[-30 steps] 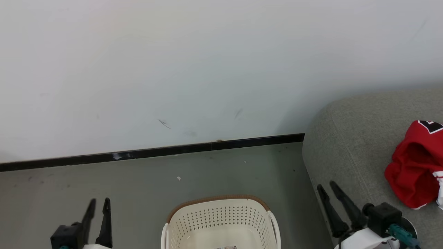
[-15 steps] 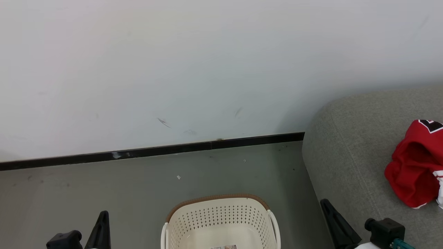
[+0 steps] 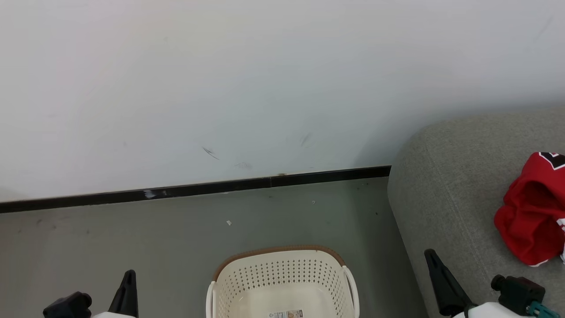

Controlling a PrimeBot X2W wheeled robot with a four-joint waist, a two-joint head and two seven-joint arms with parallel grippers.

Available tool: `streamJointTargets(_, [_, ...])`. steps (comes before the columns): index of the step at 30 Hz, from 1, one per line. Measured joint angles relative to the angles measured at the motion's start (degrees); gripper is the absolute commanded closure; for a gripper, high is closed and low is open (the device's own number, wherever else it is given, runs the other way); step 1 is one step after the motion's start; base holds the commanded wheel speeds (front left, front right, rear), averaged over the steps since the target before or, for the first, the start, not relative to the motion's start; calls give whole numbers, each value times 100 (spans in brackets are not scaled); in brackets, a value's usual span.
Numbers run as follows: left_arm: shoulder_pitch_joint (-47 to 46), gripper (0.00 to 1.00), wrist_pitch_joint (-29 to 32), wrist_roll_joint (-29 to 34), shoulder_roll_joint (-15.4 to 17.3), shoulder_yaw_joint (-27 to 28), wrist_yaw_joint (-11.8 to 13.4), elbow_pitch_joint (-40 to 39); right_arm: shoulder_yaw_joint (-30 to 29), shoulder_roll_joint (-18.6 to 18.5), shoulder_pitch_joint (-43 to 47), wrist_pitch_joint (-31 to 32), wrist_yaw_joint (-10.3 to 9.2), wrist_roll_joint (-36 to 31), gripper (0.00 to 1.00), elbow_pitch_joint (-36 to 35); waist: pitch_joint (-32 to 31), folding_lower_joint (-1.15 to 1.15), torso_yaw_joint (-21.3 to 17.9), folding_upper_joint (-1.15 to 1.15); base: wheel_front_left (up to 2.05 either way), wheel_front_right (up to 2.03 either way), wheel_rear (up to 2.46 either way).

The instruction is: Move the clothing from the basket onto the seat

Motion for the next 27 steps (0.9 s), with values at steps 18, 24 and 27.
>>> streamJointTargets(18, [-15,100,399,-1215,-205,397,-398,-1,-153,-180,-161,354,-3,1844,100,183,-8,50,28,0,0,0,0])
streamJointTargets(24, [-30,100,516,-1599,-285,526,-503,5,-170,-211,-252,475,-3,2424,100,236,13,35,35,0,0,0,0])
streamJointTargets(27, [-62,100,555,-1801,-305,575,-554,13,-179,-231,-253,519,-3,2719,100,275,29,22,38,0,0,0,0])
